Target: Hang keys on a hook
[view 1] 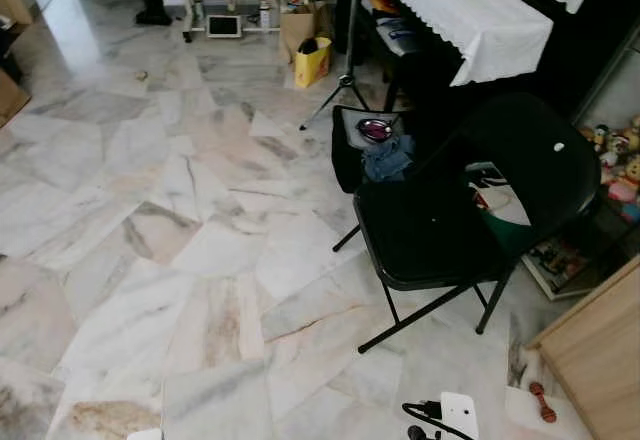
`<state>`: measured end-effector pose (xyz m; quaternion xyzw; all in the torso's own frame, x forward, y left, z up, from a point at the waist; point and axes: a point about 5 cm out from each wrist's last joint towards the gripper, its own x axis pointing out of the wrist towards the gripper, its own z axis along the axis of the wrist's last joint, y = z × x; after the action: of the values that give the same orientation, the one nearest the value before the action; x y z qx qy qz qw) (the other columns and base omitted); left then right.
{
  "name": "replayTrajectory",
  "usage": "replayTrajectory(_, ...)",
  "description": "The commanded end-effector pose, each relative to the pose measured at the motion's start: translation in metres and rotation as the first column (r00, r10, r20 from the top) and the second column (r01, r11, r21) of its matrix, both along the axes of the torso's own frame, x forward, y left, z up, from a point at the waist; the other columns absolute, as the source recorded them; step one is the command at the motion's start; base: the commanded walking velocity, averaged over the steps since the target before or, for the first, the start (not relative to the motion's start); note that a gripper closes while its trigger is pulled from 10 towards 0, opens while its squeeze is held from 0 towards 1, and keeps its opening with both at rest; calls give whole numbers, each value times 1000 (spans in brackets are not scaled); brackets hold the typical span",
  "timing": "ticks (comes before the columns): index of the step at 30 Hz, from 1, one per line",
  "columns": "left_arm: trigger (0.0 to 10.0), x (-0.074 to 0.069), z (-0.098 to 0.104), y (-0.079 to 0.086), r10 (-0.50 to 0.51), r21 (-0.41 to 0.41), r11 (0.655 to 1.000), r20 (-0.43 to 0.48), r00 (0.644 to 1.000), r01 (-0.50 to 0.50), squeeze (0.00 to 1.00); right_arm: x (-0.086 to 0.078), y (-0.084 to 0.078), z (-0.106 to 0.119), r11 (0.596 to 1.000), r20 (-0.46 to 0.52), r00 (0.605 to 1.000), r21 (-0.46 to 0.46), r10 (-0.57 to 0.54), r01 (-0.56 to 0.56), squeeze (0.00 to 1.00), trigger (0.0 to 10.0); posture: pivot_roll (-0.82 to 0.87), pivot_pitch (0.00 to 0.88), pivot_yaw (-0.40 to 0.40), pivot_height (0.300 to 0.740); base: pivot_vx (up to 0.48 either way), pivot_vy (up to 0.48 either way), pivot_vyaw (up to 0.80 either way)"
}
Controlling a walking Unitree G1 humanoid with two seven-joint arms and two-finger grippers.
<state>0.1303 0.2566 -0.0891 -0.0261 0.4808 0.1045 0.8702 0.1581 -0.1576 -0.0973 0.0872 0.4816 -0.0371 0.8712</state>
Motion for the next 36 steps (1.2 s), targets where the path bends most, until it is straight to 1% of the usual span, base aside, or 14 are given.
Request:
replayTrajectory(1,10000,-14,-5,1,33,-3,999,-36,999,-33,0,-8,-2,-3,1000,-30,1000,-19,-4,3,0,10000,145,0,-37,740,0,0,-781)
replayTrajectory(2,10000,-14,-5,0,39,-8,999,-34,999,-40,0,-9,-3,-4,1000,-34,999,-26,1,-2,0,10000,145,0,-37,740,0,0,-781)
replayTrajectory(3,10000,-17,-6,-2,38,-13,999,-37,999,-39,0,-12,-5,-5,999,-45,999,-37,-3,2,0,10000,127,0,-77,740,0,0,-781)
replayTrajectory(7,10000,-20,-8,-5,44,-14,999,-36,998,-44,0,-14,-9,-5,999,-37,999,-42,21,-23,0,10000,126,0,-90,740,0,0,-781)
replayTrajectory(11,10000,-22,-11,-13,32,-18,999,-47,998,-33,0,-16,-19,-5,996,-40,998,-68,49,-51,0,10000,145,0,-67,740,0,0,-781)
replayTrajectory(15,10000,-22,-11,-17,33,-33,999,-44,998,-35,0,-17,-23,-5,997,-43,999,-72,28,-31,0,10000,129,0,-52,740,0,0,-781)
replayTrajectory(18,10000,-21,-12,-20,-11,-39,999,-45,999,9,0,-17,-25,-4,996,-45,998,-71,50,-53,0,10000,111,0,-45,740,0,0,-775)
replayTrajectory(19,10000,-20,-12,-21,-23,-39,999,-46,999,22,0,-16,-25,-4,995,-44,997,-73,63,-66,0,10000,99,0,-31,740,0,0,-775)
replayTrajectory(21,10000,-20,-12,-21,-32,-38,999,-47,998,31,0,-16,-26,-4,995,-44,997,-74,64,-67,0,10000,96,0,-28,740,0,0,-775)
replayTrajectory(22,10000,-20,-12,-22,-52,-30,998,-54,997,51,0,-17,-26,-4,995,-45,997,-76,63,-66,0,10000,93,0,-23,740,0,0,-775)
replayTrajectory(24,10000,-20,-12,-22,-55,-29,998,-55,997,53,0,-17,-27,-4,995,-47,997,-78,62,-65,0,10000,99,0,-29,740,0,-126,-775)
replayTrajectory(29,10000,-20,-12,-23,-38,-31,999,-50,998,37,0,-18,-28,-4,995,-54,997,-79,59,-63,0,10000,115,0,-43,740,0,-310,-775)
replayTrajectory(31,10000,-22,-13,-24,12,-57,998,-35,999,-14,0,-19,-29,-5,995,-56,996,-78,65,-69,0,10000,130,0,-50,740,0,0,-772)
replayTrajectory(36,10000,-24,-13,-23,11,-47,999,-38,999,-13,0,-21,-28,-5,995,-60,996,-78,65,-69,0,10000,138,0,-46,740,0,0,-764)
